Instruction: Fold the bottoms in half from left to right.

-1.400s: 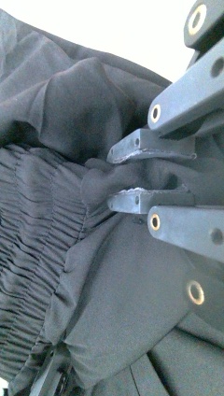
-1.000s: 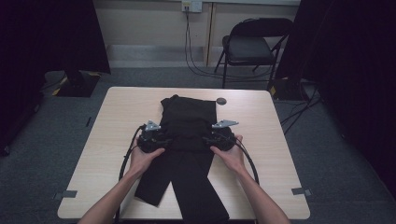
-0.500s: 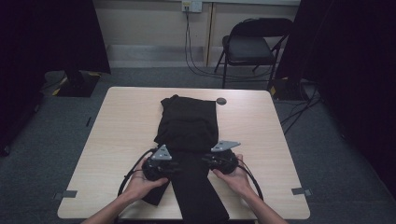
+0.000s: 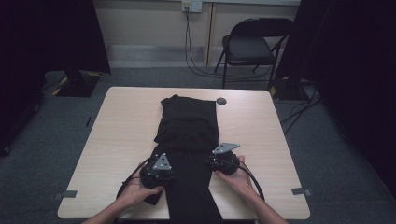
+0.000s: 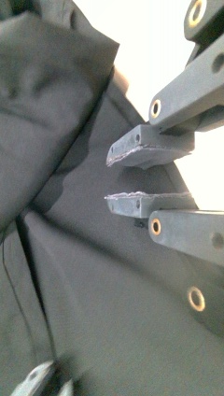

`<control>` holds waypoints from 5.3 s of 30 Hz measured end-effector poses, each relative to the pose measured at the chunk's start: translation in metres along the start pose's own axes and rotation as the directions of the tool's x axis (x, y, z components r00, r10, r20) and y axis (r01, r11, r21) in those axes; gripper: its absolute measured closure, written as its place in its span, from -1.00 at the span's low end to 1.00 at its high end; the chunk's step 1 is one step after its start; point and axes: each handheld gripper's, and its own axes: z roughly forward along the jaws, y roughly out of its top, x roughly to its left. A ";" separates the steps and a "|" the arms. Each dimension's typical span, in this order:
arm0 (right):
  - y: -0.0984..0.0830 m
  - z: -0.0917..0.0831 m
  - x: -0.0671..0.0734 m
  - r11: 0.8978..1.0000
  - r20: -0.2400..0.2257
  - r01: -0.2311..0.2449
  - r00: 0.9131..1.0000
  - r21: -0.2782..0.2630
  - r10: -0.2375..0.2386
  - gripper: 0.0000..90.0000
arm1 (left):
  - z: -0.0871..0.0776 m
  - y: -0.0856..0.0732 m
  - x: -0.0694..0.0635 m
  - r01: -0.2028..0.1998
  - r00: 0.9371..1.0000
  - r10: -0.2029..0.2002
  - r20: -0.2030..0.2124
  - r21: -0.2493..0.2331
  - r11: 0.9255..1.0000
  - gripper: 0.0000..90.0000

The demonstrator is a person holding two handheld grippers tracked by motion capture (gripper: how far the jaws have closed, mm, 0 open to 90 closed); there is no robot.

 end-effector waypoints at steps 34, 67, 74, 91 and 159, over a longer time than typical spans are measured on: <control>0.022 0.026 0.074 0.994 -0.175 0.112 0.978 -0.013 -0.113 0.13 | -0.010 -0.008 0.035 0.124 0.990 -0.124 -0.059 -0.012 0.992 0.86; 0.018 -0.015 0.033 0.997 -0.076 0.064 0.995 -0.043 -0.067 0.25 | -0.002 0.034 0.007 0.158 0.985 -0.144 0.097 -0.154 0.975 0.21; 0.042 -0.017 -0.019 0.992 0.059 -0.036 0.997 -0.118 0.044 0.35 | -0.020 0.053 0.050 0.202 0.979 -0.201 0.035 -0.273 0.940 0.37; 0.053 0.044 -0.053 0.991 0.051 -0.123 0.991 -0.047 0.125 0.30 | 0.032 0.050 0.106 0.268 0.949 -0.294 -0.118 -0.195 0.943 0.39; 0.020 -0.006 -0.025 0.994 0.028 -0.054 0.998 -0.096 0.057 0.31 | -0.016 0.018 0.055 0.235 0.969 -0.246 -0.015 -0.253 0.939 0.16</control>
